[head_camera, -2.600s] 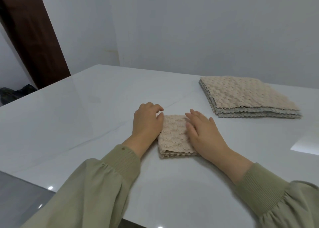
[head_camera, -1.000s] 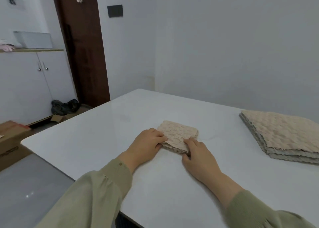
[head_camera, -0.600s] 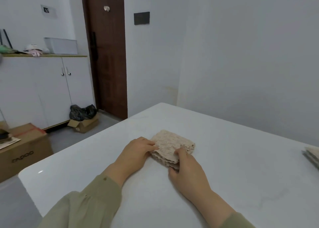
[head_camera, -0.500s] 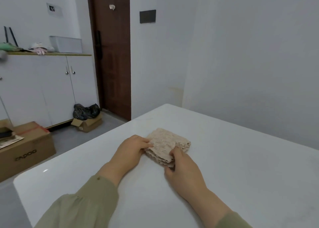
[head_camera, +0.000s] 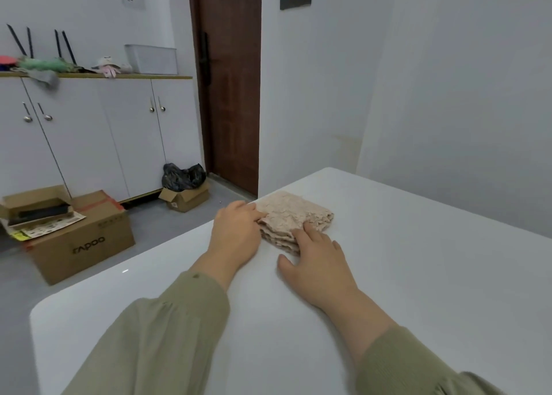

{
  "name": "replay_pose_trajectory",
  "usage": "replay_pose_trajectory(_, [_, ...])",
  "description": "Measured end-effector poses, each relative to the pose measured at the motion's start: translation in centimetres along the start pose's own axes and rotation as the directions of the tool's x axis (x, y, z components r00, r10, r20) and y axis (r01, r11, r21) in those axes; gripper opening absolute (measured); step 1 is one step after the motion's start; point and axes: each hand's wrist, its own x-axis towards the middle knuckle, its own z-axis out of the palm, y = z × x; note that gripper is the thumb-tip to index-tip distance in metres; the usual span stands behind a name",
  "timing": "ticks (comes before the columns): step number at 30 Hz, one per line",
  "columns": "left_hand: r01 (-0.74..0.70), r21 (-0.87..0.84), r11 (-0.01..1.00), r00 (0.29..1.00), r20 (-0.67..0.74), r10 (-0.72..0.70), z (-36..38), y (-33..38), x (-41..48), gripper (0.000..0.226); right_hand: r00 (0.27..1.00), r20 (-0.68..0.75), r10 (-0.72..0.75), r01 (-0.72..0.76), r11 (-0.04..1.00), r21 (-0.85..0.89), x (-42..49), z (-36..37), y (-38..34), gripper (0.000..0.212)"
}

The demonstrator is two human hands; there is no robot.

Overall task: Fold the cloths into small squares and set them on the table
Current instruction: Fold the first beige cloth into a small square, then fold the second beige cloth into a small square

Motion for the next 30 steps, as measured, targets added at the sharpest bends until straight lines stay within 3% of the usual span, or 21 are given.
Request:
replay_pose_trajectory(2, [-0.04, 0.001, 0.999, 0.999, 0.018, 0.04, -0.3, 0.8, -0.6, 0.062, 0.999, -0.041, 0.004, -0.006, 0.999, -0.033, -0.3, -0.1, 0.0, 0.055])
replay_pose_trajectory(4, [-0.098, 0.026, 0.995, 0.98, 0.176, 0.092, -0.5, 1.7, -1.6, 0.051, 1.0, -0.022, 0.008, -0.009, 0.997, -0.074, -0.8, -0.2, 0.1, 0.057])
replay_pose_trajectory(7, [-0.087, 0.123, 0.989, 0.919, 0.392, 0.033, -0.6, 2.7, -3.3, 0.051, 0.999, 0.026, 0.023, -0.02, 0.994, -0.112, -2.1, -0.6, 0.7, 0.06])
replay_pose_trajectory(13, [-0.098, 0.08, 0.992, 0.933, 0.353, 0.064, -1.3, 5.6, -5.9, 0.049, 0.996, -0.027, 0.088, -0.09, 0.992, -0.085, -6.5, -2.3, 1.2, 0.058])
replay_pose_trajectory(20, [-0.173, -0.005, 0.985, 0.891, 0.424, 0.159, -1.1, 11.6, -10.1, 0.047, 0.97, -0.122, 0.21, -0.217, 0.975, -0.049, -14.3, -5.3, 4.3, 0.044])
replay_pose_trajectory(30, [-0.286, -0.101, 0.953, 0.851, 0.431, 0.301, -0.7, 23.7, -17.6, 0.042, 0.847, -0.242, 0.473, -0.479, 0.877, 0.036, -24.9, -11.1, 11.8, 0.038])
